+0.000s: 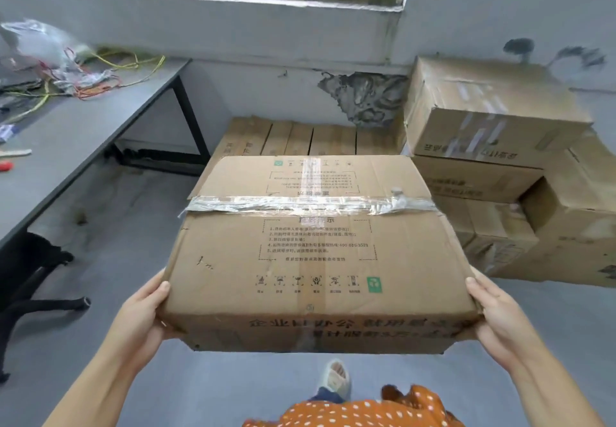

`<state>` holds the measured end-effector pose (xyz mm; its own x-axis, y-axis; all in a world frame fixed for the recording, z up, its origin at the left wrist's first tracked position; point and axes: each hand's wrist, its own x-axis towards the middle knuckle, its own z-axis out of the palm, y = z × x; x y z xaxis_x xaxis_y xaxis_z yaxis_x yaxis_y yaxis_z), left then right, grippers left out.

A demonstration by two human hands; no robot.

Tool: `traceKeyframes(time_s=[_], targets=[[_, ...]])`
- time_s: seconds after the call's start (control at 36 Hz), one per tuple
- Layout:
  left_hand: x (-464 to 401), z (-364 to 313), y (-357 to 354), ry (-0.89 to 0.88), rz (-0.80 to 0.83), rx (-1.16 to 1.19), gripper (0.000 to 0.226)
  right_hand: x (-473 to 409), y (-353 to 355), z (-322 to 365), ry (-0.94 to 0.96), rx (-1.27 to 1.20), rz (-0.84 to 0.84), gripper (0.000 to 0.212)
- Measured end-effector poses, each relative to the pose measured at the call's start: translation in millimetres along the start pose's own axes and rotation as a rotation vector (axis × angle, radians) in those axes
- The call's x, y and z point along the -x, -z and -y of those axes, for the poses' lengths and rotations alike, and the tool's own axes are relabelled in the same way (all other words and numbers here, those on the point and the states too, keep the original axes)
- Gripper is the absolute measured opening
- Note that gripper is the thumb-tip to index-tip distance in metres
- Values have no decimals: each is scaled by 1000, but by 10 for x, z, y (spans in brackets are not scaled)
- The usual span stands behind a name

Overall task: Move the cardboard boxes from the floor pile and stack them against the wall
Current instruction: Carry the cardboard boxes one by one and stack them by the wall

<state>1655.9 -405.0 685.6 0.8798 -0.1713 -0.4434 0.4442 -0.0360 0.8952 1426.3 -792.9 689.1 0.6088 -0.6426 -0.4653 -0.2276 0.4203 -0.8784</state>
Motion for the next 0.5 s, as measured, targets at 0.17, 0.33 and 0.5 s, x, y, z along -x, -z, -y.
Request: traceKeyframes(time_s=[0.17,0.33,0.5], targets=[[-735,-363,-560,13,-3,4,37,-814,-155,503,-20,-30,-21,33],[-1555,-669,-975,52,26,-16,38,-1583,-345,841,-31,-56,-64,38],[-2581,-991,-1339,98,55,5,38,-2479,-667,1077,-42,-73,-111,38]])
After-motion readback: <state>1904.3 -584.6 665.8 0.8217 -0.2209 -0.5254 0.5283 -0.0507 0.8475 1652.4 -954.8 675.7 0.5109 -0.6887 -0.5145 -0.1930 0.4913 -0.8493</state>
